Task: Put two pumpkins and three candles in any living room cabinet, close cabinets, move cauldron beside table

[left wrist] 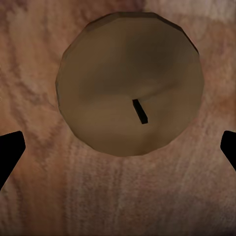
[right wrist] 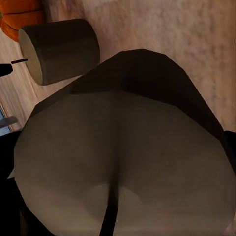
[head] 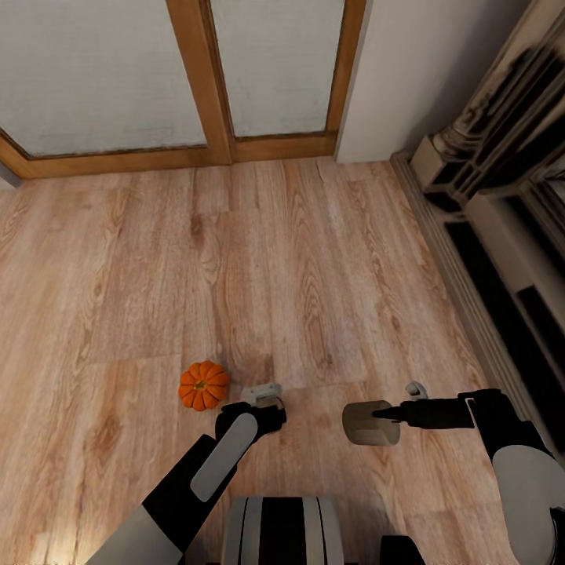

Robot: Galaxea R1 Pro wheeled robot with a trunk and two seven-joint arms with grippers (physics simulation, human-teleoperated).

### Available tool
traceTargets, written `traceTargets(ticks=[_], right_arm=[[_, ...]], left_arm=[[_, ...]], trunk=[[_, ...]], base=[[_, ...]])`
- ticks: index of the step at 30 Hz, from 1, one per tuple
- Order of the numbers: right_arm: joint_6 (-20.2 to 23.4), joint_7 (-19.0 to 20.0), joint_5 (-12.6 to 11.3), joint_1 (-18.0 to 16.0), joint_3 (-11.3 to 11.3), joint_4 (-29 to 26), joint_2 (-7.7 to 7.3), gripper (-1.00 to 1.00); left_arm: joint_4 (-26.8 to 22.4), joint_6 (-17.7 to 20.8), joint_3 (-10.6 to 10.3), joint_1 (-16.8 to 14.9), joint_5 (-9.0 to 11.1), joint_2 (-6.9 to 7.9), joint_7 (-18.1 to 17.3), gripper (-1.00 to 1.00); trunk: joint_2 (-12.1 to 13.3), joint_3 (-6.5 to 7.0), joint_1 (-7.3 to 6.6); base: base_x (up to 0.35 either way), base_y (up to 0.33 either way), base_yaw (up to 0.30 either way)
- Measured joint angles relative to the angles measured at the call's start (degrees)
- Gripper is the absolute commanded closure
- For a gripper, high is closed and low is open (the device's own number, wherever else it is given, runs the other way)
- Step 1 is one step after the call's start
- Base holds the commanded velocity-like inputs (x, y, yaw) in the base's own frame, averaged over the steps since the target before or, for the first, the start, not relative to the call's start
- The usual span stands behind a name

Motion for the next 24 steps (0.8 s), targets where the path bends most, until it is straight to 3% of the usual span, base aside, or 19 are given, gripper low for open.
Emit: traceTargets(ticks=[13, 18, 24], right_arm=[[0.04, -0.03, 0.00, -0.02, 0.08, 0.00, 0.09, 1.00], [-0.05, -0.07, 0.27, -0.02, 0.17, 0.15, -0.05, 1.00], [-0.08, -0.10, 0.17, 0.00, 0.20, 0.00, 0.00, 1.00]], left_arm=[[-0.99, 0.01, -0.16, 0.00, 0.00, 0.00, 0.00, -1.00], [-2.11, 0.08, 0.16, 0.15, -1.65, 0.34, -0.14, -1.00], [-2.37, 0.08, 0.02, 0.18, -0.71, 0.35, 0.19, -1.00]], trunk=[[0.00, 0.00, -0.01], [0.00, 0.00, 0.00], [0.00, 0.00, 0.00]], base=[[0.075, 0.000, 0.000], [0.000, 0.000, 0.000], [0.007, -0.013, 0.000]])
